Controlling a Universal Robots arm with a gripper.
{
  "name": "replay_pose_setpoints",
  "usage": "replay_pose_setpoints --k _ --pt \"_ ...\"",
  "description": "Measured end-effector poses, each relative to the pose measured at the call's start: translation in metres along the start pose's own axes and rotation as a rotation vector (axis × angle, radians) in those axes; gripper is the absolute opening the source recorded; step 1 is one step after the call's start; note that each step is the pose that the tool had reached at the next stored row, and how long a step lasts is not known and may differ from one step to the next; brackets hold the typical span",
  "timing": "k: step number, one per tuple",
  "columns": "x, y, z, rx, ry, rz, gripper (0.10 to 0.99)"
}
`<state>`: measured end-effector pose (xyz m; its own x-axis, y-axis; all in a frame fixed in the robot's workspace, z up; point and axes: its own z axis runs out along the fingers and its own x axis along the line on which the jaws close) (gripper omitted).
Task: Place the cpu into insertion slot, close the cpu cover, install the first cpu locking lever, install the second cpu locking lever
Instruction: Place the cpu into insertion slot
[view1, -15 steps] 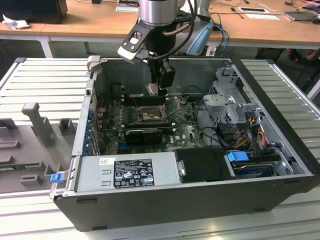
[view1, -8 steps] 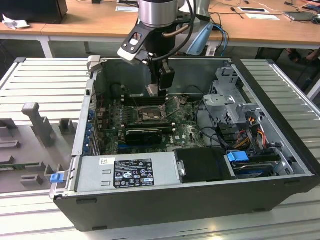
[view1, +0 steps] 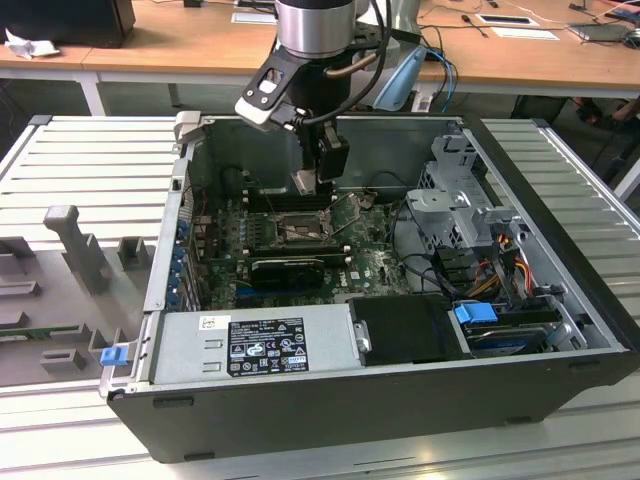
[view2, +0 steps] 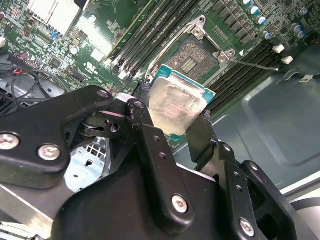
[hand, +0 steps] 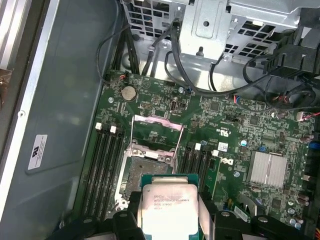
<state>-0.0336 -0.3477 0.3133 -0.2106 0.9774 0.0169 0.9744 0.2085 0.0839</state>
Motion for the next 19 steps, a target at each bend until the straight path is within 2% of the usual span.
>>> replay_pose_setpoints --k 6,13,17,19 --pt "-0.0001 -0.0003 0.0029 0.000 -0.0017 0.019 0.533" --pt "0.0000 -0.0003 0.0034 -0.002 -0.0089 0.105 0.533" --pt "-0.0001 -0.0005 0.0056 -0.002 -0.0154 0.164 0.533" --pt "-0.0001 -0.0006 0.0070 -0.002 -0.0214 0.172 0.533"
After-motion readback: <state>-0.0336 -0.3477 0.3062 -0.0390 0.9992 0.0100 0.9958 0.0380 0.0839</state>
